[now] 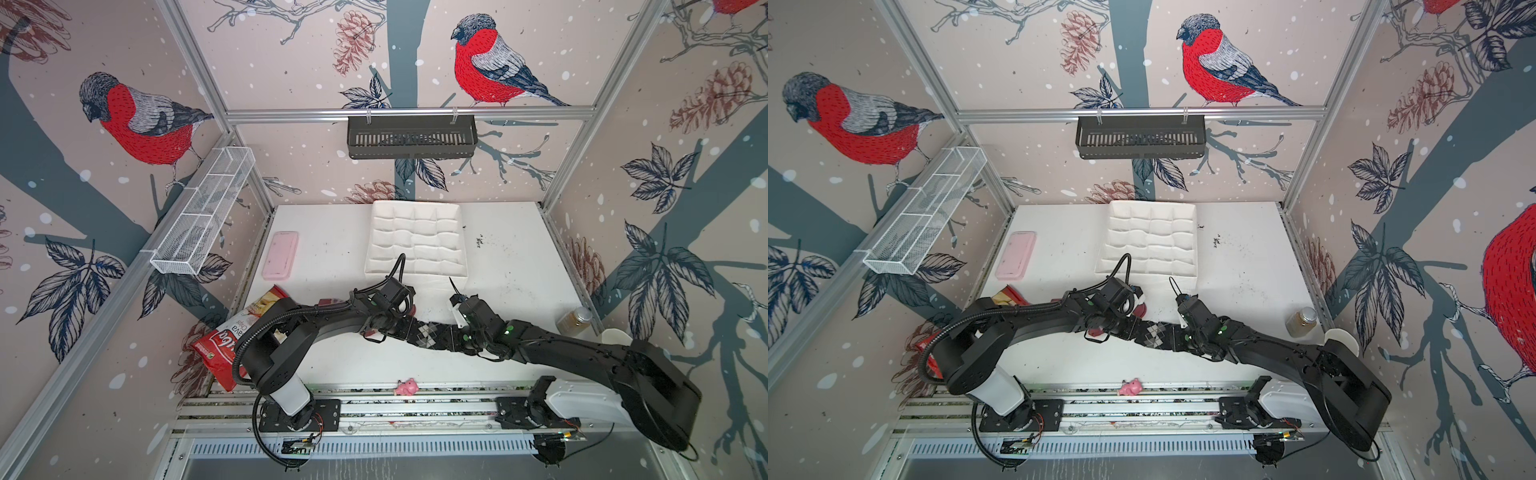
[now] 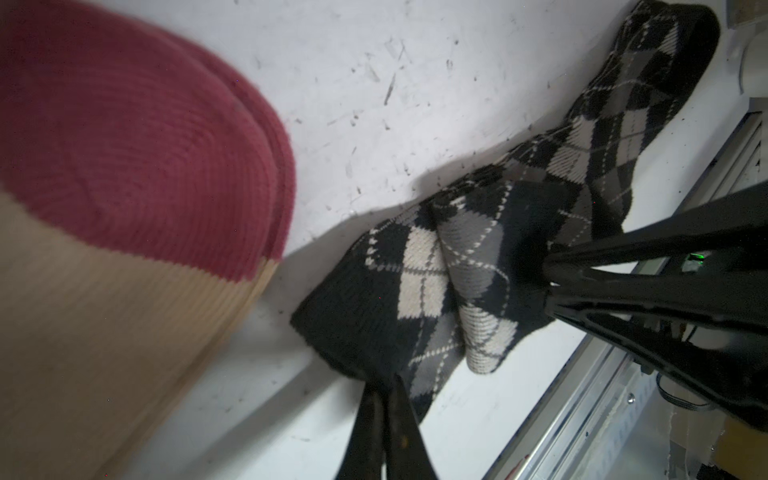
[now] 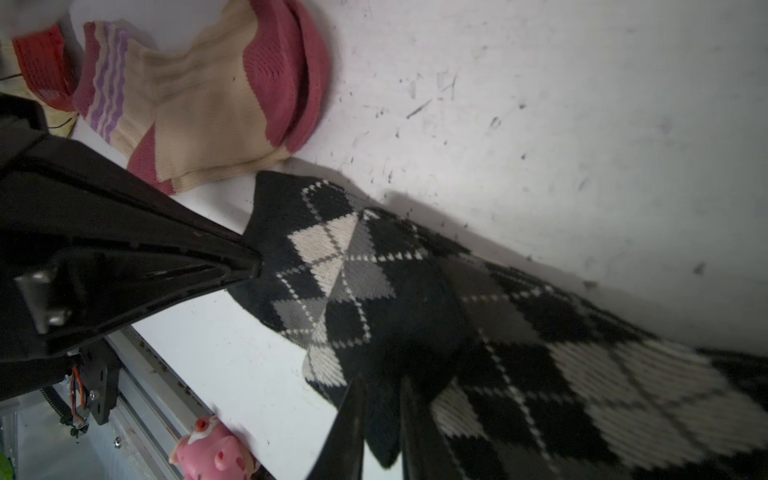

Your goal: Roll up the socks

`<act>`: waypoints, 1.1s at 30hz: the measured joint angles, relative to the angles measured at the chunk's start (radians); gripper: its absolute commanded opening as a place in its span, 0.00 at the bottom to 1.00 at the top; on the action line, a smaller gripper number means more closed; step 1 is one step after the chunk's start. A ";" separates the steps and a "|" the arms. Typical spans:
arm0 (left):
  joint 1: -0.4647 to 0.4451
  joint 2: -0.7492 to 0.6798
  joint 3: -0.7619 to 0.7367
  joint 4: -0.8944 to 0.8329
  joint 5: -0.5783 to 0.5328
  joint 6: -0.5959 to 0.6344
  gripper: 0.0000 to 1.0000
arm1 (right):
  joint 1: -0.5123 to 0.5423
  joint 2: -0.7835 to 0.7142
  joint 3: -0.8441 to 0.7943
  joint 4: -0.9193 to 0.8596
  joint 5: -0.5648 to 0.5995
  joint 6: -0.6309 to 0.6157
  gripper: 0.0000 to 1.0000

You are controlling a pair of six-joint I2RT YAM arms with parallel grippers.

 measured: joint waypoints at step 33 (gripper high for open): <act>-0.105 0.226 0.278 -0.053 0.156 0.076 0.10 | -0.093 0.007 -0.092 0.128 -0.059 0.001 0.17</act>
